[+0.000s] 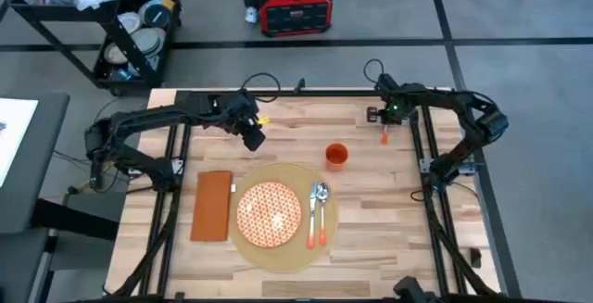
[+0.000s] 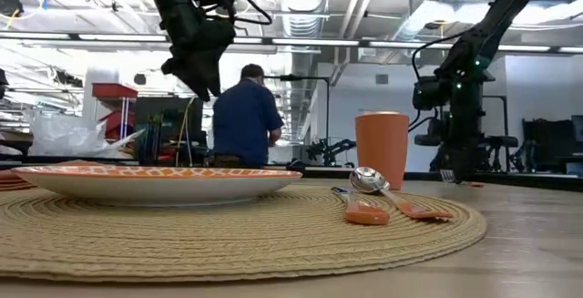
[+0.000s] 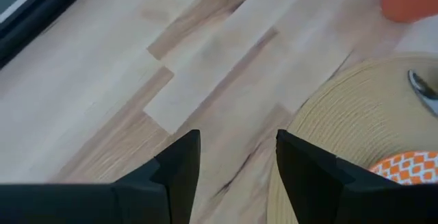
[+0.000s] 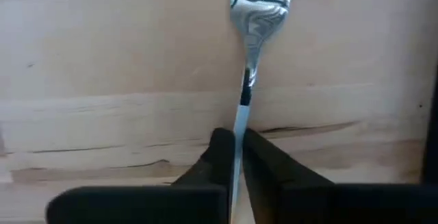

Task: Set table place
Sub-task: Put the orange fork on the orange napkin

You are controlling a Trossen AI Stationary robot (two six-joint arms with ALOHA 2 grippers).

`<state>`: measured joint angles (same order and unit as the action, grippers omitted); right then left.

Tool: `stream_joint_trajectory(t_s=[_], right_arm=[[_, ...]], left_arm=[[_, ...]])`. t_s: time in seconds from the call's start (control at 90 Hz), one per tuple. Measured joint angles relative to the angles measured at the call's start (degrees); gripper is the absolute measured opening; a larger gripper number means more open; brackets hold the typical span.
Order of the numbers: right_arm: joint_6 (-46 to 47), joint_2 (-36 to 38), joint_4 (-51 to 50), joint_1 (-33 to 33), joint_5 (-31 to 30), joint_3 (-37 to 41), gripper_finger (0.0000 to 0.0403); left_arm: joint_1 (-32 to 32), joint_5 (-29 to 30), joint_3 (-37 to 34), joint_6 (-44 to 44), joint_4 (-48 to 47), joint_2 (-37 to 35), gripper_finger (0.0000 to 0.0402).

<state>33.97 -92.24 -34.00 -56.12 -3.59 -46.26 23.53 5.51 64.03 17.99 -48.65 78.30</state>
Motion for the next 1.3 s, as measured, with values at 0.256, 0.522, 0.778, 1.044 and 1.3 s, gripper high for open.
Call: stream_joint_trajectory(t_s=[0.256,0.522,0.778,1.044,1.3], right_arm=[[-1.43,6.11,0.27,2.17,6.70,-4.43,0.0000],[-0.38,8.42,-1.96,13.11,10.66,-17.81,0.0000],[3.37,5.56,0.21,25.13,9.95,-27.64,0.0000],[4.60,-4.08,1.69,30.81,12.36,-35.29,0.0000],[1.73,-13.37,1.25,32.47,14.07,-47.56,0.0000]], left_arm=[[0.60,-1.37,-0.45,1.45,2.26,0.00,0.0170],[4.91,-12.50,-6.73,7.01,17.21,-1.13,0.0171],[8.54,-19.41,-17.53,19.96,45.03,-4.70,0.0171],[9.75,-20.86,-24.70,30.32,65.28,-5.29,0.0171],[8.79,-18.82,-24.90,31.59,66.66,-5.22,0.0171]])
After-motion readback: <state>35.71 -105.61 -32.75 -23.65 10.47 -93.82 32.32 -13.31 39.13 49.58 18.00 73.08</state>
